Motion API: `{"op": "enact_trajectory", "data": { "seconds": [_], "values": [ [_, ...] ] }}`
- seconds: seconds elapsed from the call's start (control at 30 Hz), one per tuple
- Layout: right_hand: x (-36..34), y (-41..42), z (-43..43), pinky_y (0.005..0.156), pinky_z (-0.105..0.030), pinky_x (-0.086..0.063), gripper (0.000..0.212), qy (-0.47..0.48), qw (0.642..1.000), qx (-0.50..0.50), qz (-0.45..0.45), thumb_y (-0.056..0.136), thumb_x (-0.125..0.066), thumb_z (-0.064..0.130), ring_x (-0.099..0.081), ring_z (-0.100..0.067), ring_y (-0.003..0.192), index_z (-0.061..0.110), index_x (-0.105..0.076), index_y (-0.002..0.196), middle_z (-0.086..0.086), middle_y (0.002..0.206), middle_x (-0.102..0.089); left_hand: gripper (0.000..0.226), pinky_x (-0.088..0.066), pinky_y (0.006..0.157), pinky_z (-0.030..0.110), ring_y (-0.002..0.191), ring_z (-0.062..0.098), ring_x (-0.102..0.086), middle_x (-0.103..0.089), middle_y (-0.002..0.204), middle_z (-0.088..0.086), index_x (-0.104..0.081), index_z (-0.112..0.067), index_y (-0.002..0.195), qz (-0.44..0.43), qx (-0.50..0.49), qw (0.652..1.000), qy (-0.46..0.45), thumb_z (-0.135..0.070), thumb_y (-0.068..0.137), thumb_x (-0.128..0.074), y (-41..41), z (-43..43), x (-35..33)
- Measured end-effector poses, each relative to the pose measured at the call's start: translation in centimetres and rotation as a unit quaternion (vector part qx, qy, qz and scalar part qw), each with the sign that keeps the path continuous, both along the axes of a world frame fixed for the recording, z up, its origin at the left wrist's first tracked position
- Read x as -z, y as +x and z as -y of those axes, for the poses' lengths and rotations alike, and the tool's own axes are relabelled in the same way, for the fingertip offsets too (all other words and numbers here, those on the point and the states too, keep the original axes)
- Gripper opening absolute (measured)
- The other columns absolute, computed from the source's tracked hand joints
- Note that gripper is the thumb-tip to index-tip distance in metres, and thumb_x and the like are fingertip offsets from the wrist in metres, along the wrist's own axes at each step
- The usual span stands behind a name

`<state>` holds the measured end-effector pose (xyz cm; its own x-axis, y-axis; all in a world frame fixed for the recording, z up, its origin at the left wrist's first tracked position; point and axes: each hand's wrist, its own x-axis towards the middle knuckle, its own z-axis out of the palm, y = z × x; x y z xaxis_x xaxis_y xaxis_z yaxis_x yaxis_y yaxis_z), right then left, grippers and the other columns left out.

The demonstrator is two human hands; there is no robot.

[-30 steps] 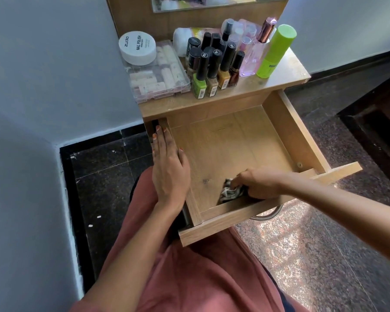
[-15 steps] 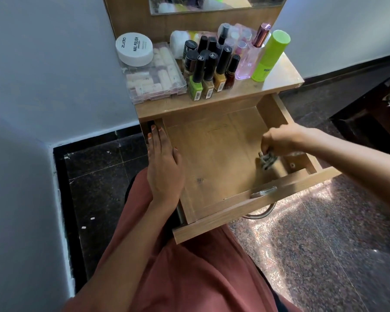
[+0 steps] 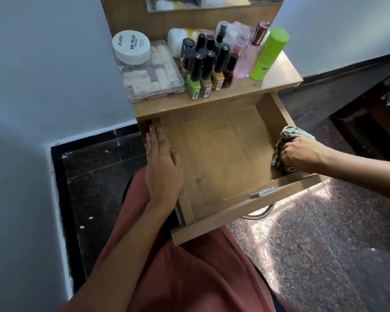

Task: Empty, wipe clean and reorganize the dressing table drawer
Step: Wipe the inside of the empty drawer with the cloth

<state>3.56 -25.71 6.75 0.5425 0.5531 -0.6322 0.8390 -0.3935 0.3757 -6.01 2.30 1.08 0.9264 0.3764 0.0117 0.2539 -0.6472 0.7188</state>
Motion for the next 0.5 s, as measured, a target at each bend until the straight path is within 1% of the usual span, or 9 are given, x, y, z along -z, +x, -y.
{"op": "enact_trajectory", "data": {
  "seconds": [0.03,0.07,0.17,0.23,0.3,0.37,0.4,0.43,0.5],
  "values": [
    [0.0,0.4,-0.4,0.043,-0.012,-0.045,0.034,-0.003,1.000,0.022,0.017,0.027,-0.090,0.016,-0.057,-0.009,0.038,0.013,-0.058,0.037,0.002,0.042,-0.060,0.056,-0.054,0.085,0.041,0.139,0.021,-0.028,-0.004,0.157,-0.003,-0.007,-0.018,0.147,0.001,-0.001,1.000,0.003,-0.019,0.097,-0.032,0.0,0.0,-0.1],
    [0.6,1.4,-0.3,0.046,-0.011,-0.046,0.029,-0.020,0.998,0.056,0.019,0.035,-0.089,0.018,-0.060,-0.009,0.043,0.014,-0.061,0.042,0.001,0.047,-0.063,0.055,-0.054,0.085,0.041,0.140,0.021,-0.026,-0.005,0.157,-0.002,-0.008,-0.017,0.147,0.003,-0.001,1.000,0.007,-0.019,0.097,-0.031,0.0,0.0,-0.1],
    [0.5,3.3,-2.1,0.043,-0.011,-0.041,0.021,0.041,0.998,0.022,0.053,0.045,-0.079,0.006,-0.060,-0.013,0.040,0.011,-0.060,0.039,-0.001,0.043,-0.061,0.054,-0.054,0.084,0.042,0.141,0.022,-0.023,-0.005,0.157,0.000,-0.010,-0.015,0.147,0.004,0.006,1.000,0.023,-0.019,0.097,-0.030,0.1,0.1,0.0],
    [0.6,5.4,-3.6,0.051,-0.016,-0.045,0.011,0.028,0.994,0.057,0.091,0.065,-0.065,0.006,-0.067,-0.017,0.057,0.010,-0.067,0.055,-0.002,0.057,-0.067,0.054,-0.054,0.084,0.043,0.141,0.022,-0.021,-0.004,0.157,0.000,-0.008,-0.017,0.147,-0.003,0.006,1.000,0.029,-0.019,0.097,-0.029,0.1,0.1,0.0],
    [0.7,7.6,-4.5,0.054,-0.018,-0.042,0.013,0.111,0.981,0.111,0.118,0.071,-0.057,0.013,-0.067,-0.020,0.068,0.007,-0.068,0.067,-0.008,0.068,-0.068,0.054,-0.052,0.089,0.043,0.144,0.019,-0.012,-0.003,0.157,-0.001,-0.007,-0.018,0.147,-0.008,0.006,1.000,0.029,-0.019,0.097,-0.028,0.0,0.1,0.0],
    [0.8,9.0,-5.5,0.048,-0.011,-0.026,0.009,0.126,0.979,0.123,0.107,0.073,-0.059,0.001,-0.067,-0.019,0.071,-0.003,-0.067,0.070,-0.015,0.072,-0.069,0.053,-0.047,0.098,0.043,0.144,0.017,-0.006,-0.004,0.157,-0.001,-0.008,-0.017,0.147,-0.010,0.006,1.000,0.028,-0.019,0.098,-0.028,0.0,0.1,-0.2],
    [0.9,9.8,-5.6,0.047,-0.010,-0.027,0.006,0.132,0.980,0.130,0.079,0.075,-0.061,-0.006,-0.068,-0.019,0.076,-0.007,-0.067,0.074,-0.019,0.078,-0.069,0.052,-0.044,0.102,0.043,0.144,0.017,-0.005,-0.004,0.157,0.000,-0.009,-0.016,0.147,-0.011,0.006,1.000,0.028,-0.019,0.098,-0.028,0.0,0.1,-0.2],
    [1.4,10.3,-5.3,0.055,-0.016,-0.040,0.013,0.122,0.979,0.137,0.091,0.082,-0.054,-0.008,-0.066,-0.020,0.088,-0.008,-0.067,0.085,-0.020,0.091,-0.069,0.052,-0.041,0.105,0.043,0.144,0.017,-0.004,-0.005,0.157,0.000,-0.009,-0.016,0.147,-0.012,0.005,1.000,0.028,-0.019,0.098,-0.028,0.0,0.1,-0.2],
    [1.9,10.4,-4.2,0.078,-0.024,-0.046,0.029,0.093,0.987,0.086,0.101,0.095,-0.037,0.008,-0.060,-0.021,0.106,0.004,-0.064,0.106,-0.009,0.111,-0.066,0.052,-0.037,0.109,0.044,0.144,0.017,-0.004,-0.005,0.157,0.001,-0.009,-0.015,0.147,-0.016,0.001,0.999,0.030,-0.019,0.098,-0.028,0.0,0.2,-0.3]
  ]
}}
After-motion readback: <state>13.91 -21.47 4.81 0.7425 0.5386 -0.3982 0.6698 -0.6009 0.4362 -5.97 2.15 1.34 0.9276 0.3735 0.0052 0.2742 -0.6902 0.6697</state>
